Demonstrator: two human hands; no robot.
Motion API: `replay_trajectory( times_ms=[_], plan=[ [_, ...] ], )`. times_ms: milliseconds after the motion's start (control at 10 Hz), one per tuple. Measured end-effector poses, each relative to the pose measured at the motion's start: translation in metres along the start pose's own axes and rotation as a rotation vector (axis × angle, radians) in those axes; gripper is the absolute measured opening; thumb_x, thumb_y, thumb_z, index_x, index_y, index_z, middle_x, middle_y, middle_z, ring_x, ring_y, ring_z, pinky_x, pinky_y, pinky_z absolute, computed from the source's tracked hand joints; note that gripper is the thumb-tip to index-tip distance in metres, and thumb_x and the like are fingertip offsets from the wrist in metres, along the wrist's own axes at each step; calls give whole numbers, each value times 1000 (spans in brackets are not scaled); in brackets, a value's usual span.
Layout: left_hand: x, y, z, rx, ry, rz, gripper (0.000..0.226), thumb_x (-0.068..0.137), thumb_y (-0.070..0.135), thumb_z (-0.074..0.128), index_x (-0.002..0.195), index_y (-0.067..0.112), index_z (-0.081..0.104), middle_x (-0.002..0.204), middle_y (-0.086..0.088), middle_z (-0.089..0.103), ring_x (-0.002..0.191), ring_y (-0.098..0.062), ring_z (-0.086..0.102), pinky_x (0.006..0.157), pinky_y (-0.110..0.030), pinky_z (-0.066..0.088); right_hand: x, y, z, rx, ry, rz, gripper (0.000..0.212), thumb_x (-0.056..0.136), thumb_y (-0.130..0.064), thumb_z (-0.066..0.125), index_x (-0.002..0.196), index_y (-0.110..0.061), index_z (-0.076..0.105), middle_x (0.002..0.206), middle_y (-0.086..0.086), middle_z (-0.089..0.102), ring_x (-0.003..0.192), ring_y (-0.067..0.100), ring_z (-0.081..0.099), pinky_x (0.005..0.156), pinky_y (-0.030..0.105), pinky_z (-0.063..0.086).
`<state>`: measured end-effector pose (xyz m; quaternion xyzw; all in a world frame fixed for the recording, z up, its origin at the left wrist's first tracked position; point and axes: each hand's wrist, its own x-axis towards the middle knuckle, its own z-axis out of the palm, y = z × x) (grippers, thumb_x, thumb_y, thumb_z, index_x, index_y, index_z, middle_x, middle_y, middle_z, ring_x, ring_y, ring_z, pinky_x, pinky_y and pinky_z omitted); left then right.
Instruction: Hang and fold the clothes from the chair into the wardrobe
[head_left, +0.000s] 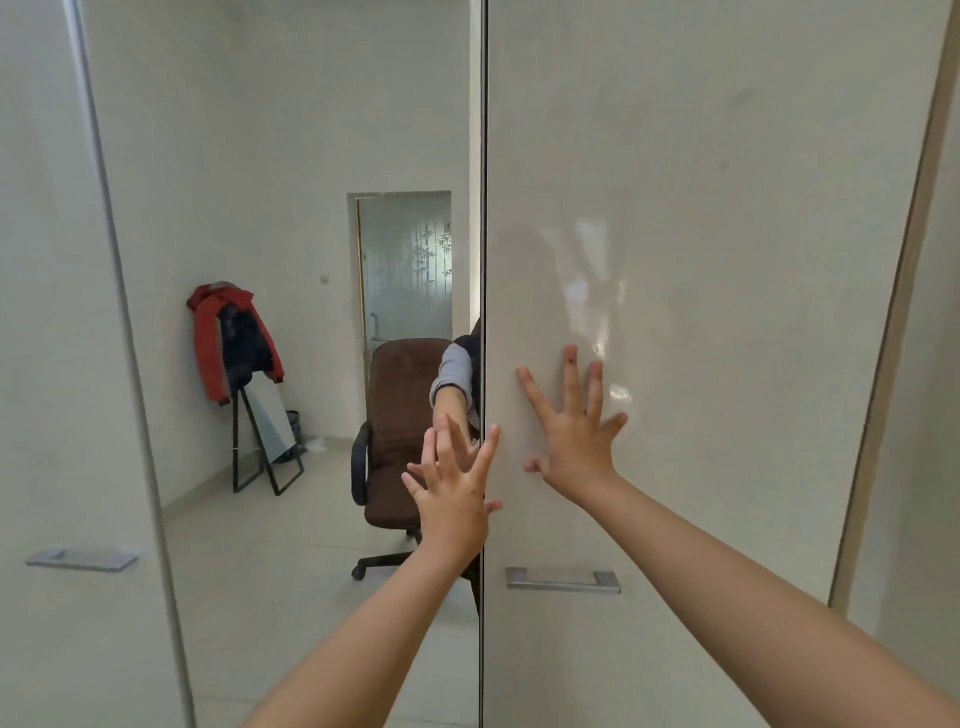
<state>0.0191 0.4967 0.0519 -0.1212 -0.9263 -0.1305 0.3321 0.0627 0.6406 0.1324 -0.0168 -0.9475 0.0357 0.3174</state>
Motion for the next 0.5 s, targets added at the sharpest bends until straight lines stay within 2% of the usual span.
replay_trajectory(
  times_ms=[100, 200, 300, 400, 500],
  plan=[
    [3, 6, 5, -26, 16, -39, 122, 68, 40, 78, 136, 54, -23, 150, -12, -28, 140, -32, -16, 99, -71, 22, 4, 0, 4, -6, -1, 5, 122, 74, -39, 78, 139, -52, -25, 144, 1, -49, 136, 37, -37, 99, 77, 18],
    [5, 8, 0, -12, -27, -18, 114, 78, 42, 68, 129, 53, -33, 145, -11, -38, 137, -31, -25, 105, -66, 17, 1, 1, 2, -6, 26, -7, 121, 72, -40, 78, 141, -52, -21, 147, 1, -45, 138, 36, -34, 99, 75, 22],
    [-3, 5, -9, 15, -32, 14, 110, 81, 45, 65, 131, 48, -33, 146, -14, -35, 139, -35, -21, 108, -62, 20, -6, 0, -2, 11, 51, -22, 119, 70, -40, 80, 145, -50, -12, 150, 1, -40, 140, 36, -30, 99, 74, 23],
    [-4, 7, -32, -35, -95, 34, 105, 81, 43, 66, 137, 45, -23, 151, -17, -25, 142, -37, -11, 108, -57, 27, -11, -3, -11, 94, 122, -29, 105, 70, -34, 80, 150, -41, 13, 157, 10, -16, 145, 38, -10, 102, 70, 29],
    [-27, 10, -57, -184, -7, 101, 99, 82, 36, 67, 144, 42, -10, 154, -15, -16, 143, -36, -2, 110, -51, 29, -24, -7, -30, 587, 603, -84, 59, 76, -16, 77, 130, -13, 55, 134, 17, 45, 127, 27, 43, 95, 50, 47]
  ],
)
